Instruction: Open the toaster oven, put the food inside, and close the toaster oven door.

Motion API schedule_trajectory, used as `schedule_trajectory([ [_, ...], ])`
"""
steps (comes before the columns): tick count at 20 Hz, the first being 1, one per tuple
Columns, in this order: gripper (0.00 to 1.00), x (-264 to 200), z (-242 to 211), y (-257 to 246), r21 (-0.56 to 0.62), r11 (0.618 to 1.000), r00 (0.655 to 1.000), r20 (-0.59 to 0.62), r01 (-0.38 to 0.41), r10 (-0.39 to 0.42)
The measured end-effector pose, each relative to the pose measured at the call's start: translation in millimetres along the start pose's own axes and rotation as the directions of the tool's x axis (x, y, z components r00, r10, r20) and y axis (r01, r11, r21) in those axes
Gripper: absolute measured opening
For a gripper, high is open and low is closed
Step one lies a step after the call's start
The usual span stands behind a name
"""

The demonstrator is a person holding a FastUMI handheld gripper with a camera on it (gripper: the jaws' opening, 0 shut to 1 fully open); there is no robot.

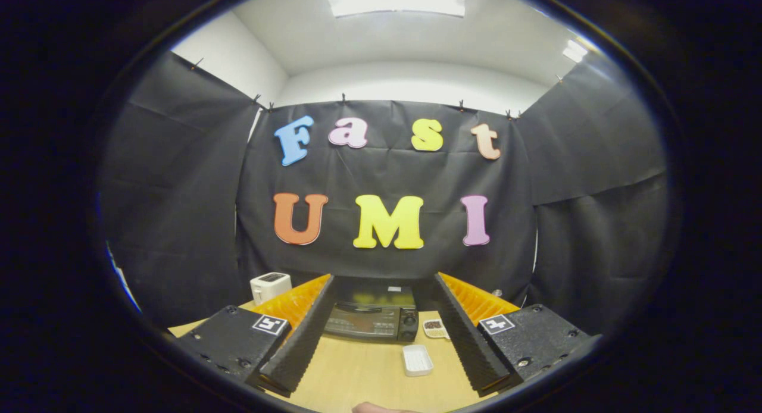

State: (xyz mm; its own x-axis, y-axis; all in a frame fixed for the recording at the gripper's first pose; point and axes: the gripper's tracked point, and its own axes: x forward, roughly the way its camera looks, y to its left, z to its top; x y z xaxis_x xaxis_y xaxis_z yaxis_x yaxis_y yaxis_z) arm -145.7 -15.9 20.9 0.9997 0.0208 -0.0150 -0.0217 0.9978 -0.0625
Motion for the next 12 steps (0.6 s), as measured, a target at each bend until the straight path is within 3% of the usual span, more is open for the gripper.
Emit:
schedule_trajectory([
  [12,1.00,-1.5,-1.4,-11.6,-0.007,1.000,1.000,-0.009,0.026,-0.026],
])
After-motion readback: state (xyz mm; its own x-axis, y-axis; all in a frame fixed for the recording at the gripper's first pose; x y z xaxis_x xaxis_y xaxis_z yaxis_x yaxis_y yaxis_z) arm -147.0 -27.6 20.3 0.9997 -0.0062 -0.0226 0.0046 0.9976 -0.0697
